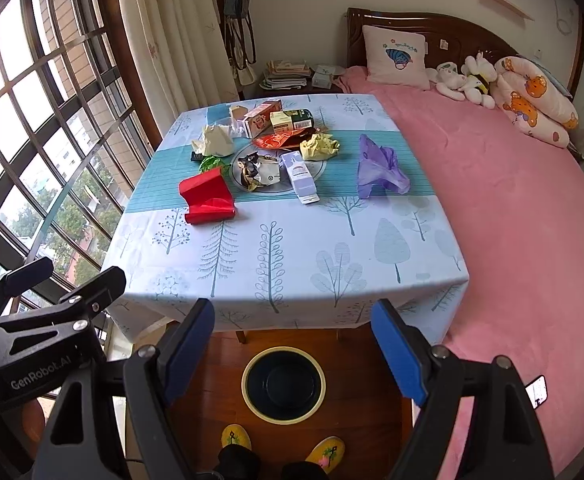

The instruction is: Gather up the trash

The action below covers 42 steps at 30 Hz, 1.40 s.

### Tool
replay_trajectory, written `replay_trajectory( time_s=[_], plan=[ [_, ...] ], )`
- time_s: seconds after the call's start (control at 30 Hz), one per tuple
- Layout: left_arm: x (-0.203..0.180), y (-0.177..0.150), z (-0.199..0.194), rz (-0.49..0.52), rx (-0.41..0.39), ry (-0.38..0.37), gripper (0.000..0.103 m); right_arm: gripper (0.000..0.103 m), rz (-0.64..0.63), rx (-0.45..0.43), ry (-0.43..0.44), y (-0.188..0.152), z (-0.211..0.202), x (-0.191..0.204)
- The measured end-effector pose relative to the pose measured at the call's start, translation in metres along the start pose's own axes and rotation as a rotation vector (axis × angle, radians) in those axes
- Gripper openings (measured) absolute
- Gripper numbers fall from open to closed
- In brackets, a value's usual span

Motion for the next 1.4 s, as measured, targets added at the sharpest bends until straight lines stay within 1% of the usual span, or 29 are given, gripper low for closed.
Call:
replay_trajectory(
  time_s=[0.2,0.5,0.77,1.4],
  plan=[
    [0.0029,-0.0024,0.0017,-0.016,0.012,-0.015,0.096,0.081,-0.005,0.007,0.004,-0.0001,0.0044,0.0019],
    [0.0061,-0.0034,0.0018,-0.02,0.015,-0.017,0.096,0.081,-0.012,0.003,0.008,-0.0008,0.0048,0.0047],
    [0.007,-0.0038,0.001,-0.027,0.002,-0.002,0.096,0.081,-0.012,0.003,0.007,-0.0006,0.004,0.0051],
    [0.0074,-0.0045,0.0006,-0.031,0.0,0.001,0.096,0.081,-0.01,0.005,0.012,-0.0025,0.0043,0.0047]
  ],
)
Point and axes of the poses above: each gripper's, at about its wrist camera, not at the fingertips, and z roughly the way its jaws point, x to its left, y to its top, the point moved 6 cm from there along z, roughly the way its jaws point, and after that the axes turned 6 degrees about z, right-handed, at the moved point
